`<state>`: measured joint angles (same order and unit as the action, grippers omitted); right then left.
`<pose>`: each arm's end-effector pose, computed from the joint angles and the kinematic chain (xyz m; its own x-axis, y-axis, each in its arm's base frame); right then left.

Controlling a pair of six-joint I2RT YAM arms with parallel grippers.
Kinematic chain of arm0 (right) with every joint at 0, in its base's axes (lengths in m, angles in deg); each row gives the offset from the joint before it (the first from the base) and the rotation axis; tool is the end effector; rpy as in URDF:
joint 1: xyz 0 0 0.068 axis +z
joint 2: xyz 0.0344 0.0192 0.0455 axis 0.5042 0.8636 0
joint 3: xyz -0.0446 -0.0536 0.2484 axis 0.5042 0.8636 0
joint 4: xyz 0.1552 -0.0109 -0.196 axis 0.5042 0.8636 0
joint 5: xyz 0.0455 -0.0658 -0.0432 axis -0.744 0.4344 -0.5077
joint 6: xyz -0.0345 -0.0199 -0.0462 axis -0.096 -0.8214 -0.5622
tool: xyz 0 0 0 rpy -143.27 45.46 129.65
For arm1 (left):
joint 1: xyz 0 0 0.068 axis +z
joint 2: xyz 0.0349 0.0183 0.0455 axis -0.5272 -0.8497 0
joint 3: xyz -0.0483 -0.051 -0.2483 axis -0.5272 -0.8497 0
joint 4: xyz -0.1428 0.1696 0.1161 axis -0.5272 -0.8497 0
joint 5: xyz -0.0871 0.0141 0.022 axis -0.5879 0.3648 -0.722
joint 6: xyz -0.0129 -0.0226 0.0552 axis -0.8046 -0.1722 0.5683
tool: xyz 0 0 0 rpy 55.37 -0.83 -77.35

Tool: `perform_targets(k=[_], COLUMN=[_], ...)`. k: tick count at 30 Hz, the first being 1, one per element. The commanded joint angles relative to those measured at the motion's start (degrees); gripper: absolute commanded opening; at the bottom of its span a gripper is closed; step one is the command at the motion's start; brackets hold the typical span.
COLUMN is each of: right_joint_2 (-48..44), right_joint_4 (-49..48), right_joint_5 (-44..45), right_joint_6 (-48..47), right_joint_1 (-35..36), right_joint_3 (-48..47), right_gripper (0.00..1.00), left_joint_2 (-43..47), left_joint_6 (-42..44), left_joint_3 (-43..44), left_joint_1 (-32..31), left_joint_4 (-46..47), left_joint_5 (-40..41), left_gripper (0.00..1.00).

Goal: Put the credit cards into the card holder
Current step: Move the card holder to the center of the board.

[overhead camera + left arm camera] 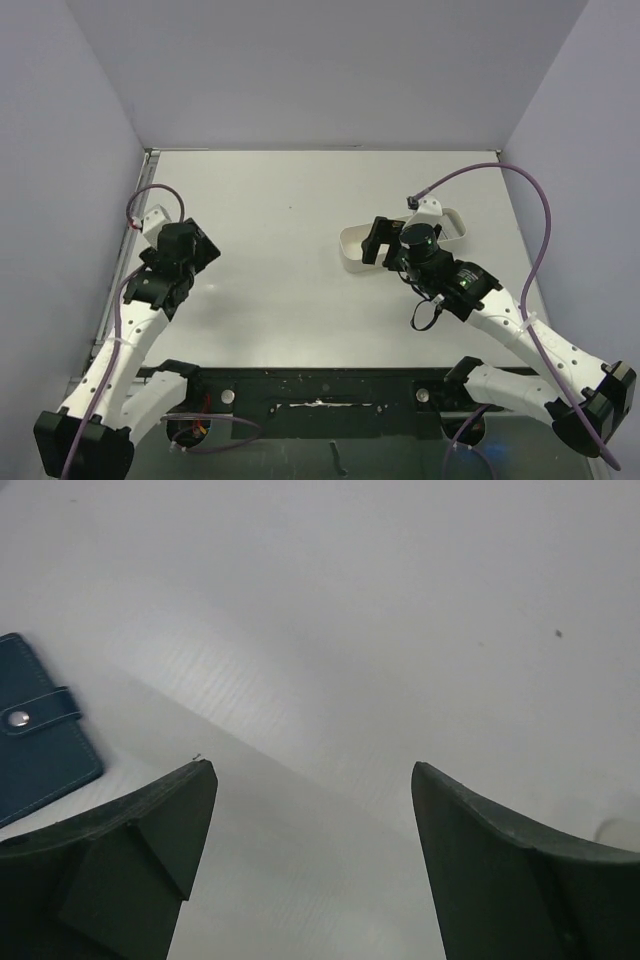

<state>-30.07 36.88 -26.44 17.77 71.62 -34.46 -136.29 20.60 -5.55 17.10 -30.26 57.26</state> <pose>0.1777 0.1329 0.3032 -0.5354 0.3085 -0.7862 -0.0276 0.9240 0.3814 0.1884 -0.0314 0.2736 -0.3946 -0.5070 -0.7663 -0.4121 0.8431 -0.3455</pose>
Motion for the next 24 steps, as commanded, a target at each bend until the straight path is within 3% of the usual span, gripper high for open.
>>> perform_targets(k=[1,5,11,15,20,24], right_joint_2=[-2.0,-3.2,-5.1,-6.0,-5.6,-6.1], right_joint_4=[-3.9,-4.5,-4.2,-4.0,-2.9,-0.3], right_joint_5=[-1.7,-4.4,-5.0,-4.8,-5.2,-3.6], right_joint_6=[-0.5,0.4,1.8,1.8,0.3,0.3], right_joint_1=[0.4,0.5,0.7,0.7,0.7,0.7], right_joint_3=[-0.9,-0.4,-0.2,-0.2,-1.9,-3.8], right_gripper=[0.98,0.98,0.97,0.98,0.98,0.98], left_joint_2=[-6.3,-12.7,-20.2,-24.6,-34.4,-40.9], left_joint_6=[-9.2,-11.4,-22.2,-24.9,-29.3,-31.2], left_joint_3=[1.7,2.5,0.6,-0.4,5.9,6.1], left_joint_1=[6.7,17.8,24.6,31.0,31.7,33.0], left_joint_4=[-5.1,-4.9,-6.8,-4.4,-7.1,-7.8], left_joint_5=[14.3,13.3,18.4,14.8,20.0,15.7], left_gripper=[0.76,0.74,0.73,0.73,0.76,0.77])
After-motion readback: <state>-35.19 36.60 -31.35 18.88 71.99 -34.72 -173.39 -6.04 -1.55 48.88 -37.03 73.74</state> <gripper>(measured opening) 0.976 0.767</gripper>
